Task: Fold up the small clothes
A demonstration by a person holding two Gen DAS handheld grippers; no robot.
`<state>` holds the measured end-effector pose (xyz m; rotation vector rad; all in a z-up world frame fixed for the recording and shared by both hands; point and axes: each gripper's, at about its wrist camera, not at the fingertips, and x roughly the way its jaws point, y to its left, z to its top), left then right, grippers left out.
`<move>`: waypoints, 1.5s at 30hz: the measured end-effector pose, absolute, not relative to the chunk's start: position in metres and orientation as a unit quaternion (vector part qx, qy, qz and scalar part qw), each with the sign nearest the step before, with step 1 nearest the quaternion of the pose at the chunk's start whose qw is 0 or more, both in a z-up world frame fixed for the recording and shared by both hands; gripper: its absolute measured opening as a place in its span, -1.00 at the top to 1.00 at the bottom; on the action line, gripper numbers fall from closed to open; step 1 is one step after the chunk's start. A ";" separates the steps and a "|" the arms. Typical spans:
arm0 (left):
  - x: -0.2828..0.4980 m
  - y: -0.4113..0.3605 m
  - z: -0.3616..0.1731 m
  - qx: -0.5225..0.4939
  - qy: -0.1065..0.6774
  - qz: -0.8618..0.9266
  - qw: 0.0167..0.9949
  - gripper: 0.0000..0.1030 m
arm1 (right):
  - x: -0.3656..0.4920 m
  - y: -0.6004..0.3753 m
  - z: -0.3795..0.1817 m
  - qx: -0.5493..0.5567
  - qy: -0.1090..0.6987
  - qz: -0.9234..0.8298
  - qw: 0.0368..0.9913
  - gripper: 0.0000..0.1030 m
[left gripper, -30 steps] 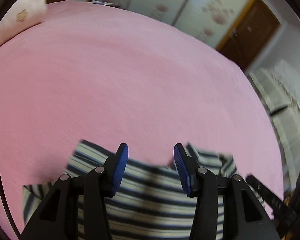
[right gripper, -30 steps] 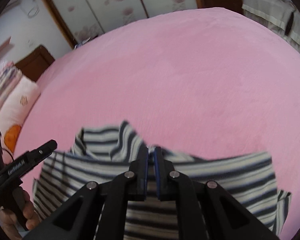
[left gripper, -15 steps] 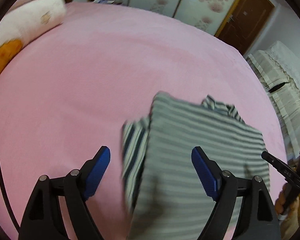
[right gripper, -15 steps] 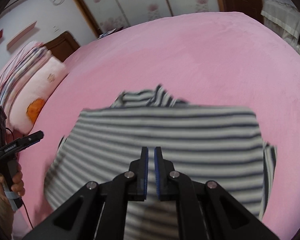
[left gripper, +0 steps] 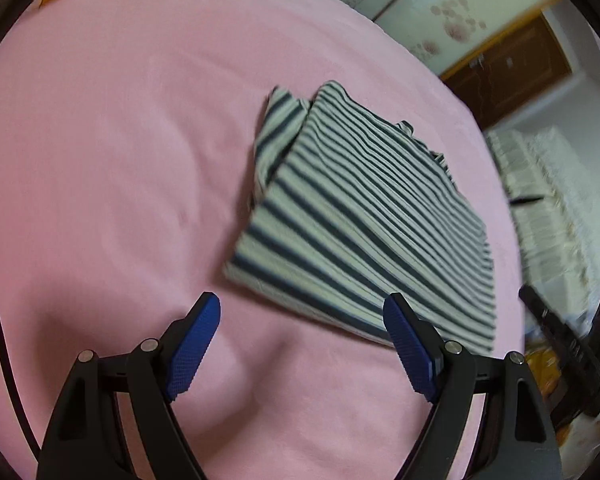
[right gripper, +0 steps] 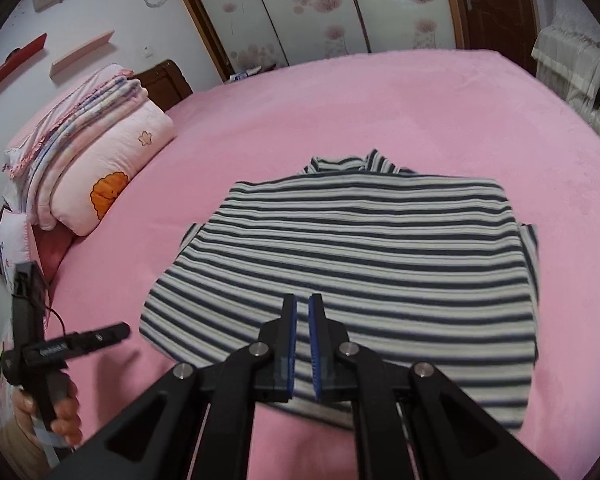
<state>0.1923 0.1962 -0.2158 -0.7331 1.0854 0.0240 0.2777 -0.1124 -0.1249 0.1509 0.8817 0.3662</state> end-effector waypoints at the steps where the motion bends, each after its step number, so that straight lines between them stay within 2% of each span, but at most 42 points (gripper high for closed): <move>1: 0.190 0.195 -0.221 -0.359 0.500 0.010 0.788 -0.60 | 0.272 -0.112 -0.124 0.072 0.419 0.173 0.888 0.89; 11: 0.183 0.174 -0.286 -0.532 0.439 -0.045 0.723 -0.60 | 0.247 -0.117 -0.144 0.096 0.410 0.153 0.894 0.89; 18: 0.198 0.163 -0.302 -0.513 0.369 -0.044 0.774 -0.60 | 0.243 -0.108 -0.162 0.097 0.407 0.168 0.893 0.89; 22: 0.220 0.158 -0.300 -0.486 0.352 -0.036 0.799 -0.60 | 0.244 -0.100 -0.171 0.084 0.404 0.177 0.894 0.89; 28: 0.246 0.166 -0.299 -0.498 0.324 -0.031 0.804 -0.60 | 0.255 -0.095 -0.179 0.081 0.399 0.178 0.896 0.89; 30: 0.253 0.166 -0.301 -0.507 0.315 -0.021 0.802 -0.45 | 0.262 -0.096 -0.181 0.081 0.402 0.170 0.896 0.89; 32: 0.255 0.170 -0.302 -0.516 0.312 -0.010 0.798 0.05 | 0.268 -0.098 -0.184 0.081 0.404 0.163 0.896 0.89; 34: 0.253 0.173 -0.303 -0.522 0.311 0.003 0.794 0.39 | 0.278 -0.097 -0.188 0.071 0.411 0.146 0.897 0.89; 35: 0.252 0.173 -0.303 -0.522 0.311 0.007 0.794 0.48 | 0.283 -0.097 -0.190 0.066 0.414 0.140 0.897 0.89; 38: 0.253 0.164 -0.294 -0.493 0.316 0.027 0.810 0.61 | 0.300 -0.093 -0.198 0.060 0.422 0.129 0.895 0.89; 45: 0.254 0.143 -0.258 -0.400 0.296 0.055 0.866 0.64 | 0.326 -0.069 -0.211 0.050 0.423 0.135 0.895 0.89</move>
